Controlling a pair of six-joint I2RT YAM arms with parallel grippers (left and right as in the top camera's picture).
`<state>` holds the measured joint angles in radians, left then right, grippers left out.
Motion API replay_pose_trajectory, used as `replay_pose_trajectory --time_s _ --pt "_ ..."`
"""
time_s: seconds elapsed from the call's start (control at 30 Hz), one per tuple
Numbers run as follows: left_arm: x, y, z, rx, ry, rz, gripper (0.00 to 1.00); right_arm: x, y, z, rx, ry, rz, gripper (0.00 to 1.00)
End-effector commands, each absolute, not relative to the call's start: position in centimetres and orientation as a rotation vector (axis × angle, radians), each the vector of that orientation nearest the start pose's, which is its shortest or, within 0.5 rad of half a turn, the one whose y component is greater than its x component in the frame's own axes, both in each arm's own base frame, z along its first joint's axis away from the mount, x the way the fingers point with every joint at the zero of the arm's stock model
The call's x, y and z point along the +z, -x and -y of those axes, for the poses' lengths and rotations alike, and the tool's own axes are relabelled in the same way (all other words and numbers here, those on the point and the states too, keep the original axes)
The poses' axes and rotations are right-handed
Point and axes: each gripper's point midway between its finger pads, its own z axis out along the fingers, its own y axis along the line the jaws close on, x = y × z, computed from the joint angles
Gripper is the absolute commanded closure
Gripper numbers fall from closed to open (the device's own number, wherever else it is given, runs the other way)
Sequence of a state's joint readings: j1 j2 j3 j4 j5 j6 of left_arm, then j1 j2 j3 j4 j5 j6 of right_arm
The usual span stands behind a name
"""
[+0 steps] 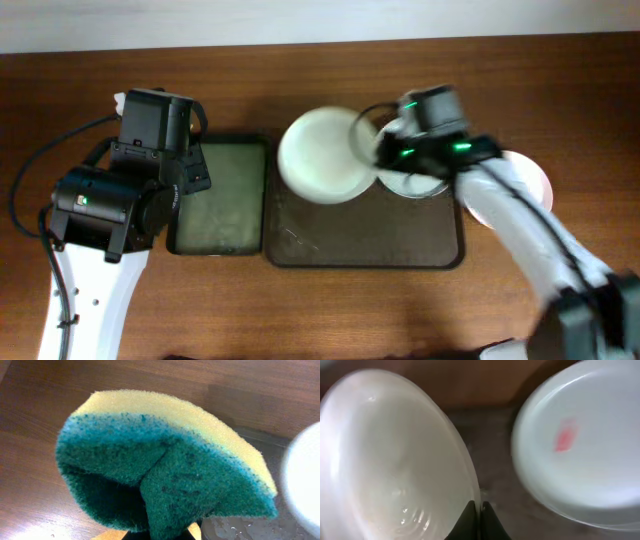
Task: Clean dirty plates on tray and stack at the side
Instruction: 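Carry the plate right and stack it on the plates beside the tray, then move right gripper to the red-smeared plate and drag it onto the tray center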
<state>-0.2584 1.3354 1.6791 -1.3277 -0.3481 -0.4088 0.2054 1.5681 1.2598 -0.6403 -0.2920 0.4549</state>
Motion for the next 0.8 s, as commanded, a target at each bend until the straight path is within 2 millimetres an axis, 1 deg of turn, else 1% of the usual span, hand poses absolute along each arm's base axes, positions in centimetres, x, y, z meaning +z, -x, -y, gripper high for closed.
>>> replay_pose_trajectory --time_s 0.0,0.03,0.07,0.1,0.17,0.23,0.27,0.33,0.4,0.47,0.6,0.7,0.77 --pt "31.5 -30.5 1.8 0.168 0.324 -2.446 1.0 18.6 -38.8 -3.7 0.526 -0.418 -2.518 0.96" --pt "31.6 -30.6 1.8 0.167 0.324 -2.444 1.0 18.3 -38.4 -1.5 0.498 -0.478 -2.526 0.96" --pt "31.6 -30.6 1.8 0.166 0.325 -2.442 1.0 17.6 -37.4 1.8 0.455 -0.574 -2.54 0.96" --pt "31.7 -30.7 1.8 0.162 0.325 -2.437 1.0 16.9 -36.6 4.2 0.423 -0.647 -2.549 0.96" --pt "31.8 -31.1 2.2 0.137 0.322 -2.427 1.0 15.5 -35.0 7.9 0.39 -0.794 -2.559 0.96" --pt "31.9 -31.7 2.8 0.093 0.313 -2.418 1.0 14.1 -33.4 10.9 0.374 -0.942 -2.558 0.96" --pt "31.9 -32.1 3.1 0.075 0.309 -2.413 1.0 13.4 -32.7 11.9 0.371 -1.0 -2.558 0.96" --pt "31.7 -32.6 3.5 0.059 0.303 -2.416 1.0 12.1 -31.6 13.4 0.366 -1.088 -2.553 0.96" --pt "31.0 -33.0 3.7 0.068 0.291 -2.441 1.0 10.5 -30.3 15.3 0.353 -1.186 -2.533 0.96" --pt "30.4 -33.4 3.8 0.089 0.254 -2.461 1.0 9.5 -29.7 16.5 0.333 -1.239 -2.517 0.96" --pt "29.7 -34.3 4.0 0.098 0.247 -2.474 1.0 7.7 -28.9 17.7 0.269 -1.286 -2.53 0.96" --pt "29.0 -35.7 4.4 0.095 0.247 -2.47 1.0 6.6 -28.8 17.9 0.253 -1.298 -2.542 0.96" --pt "28.1 -36.5 4.6 0.104 0.243 -2.488 1.0 6.0 -28.8 17.9 0.257 -1.304 -2.55 0.96"
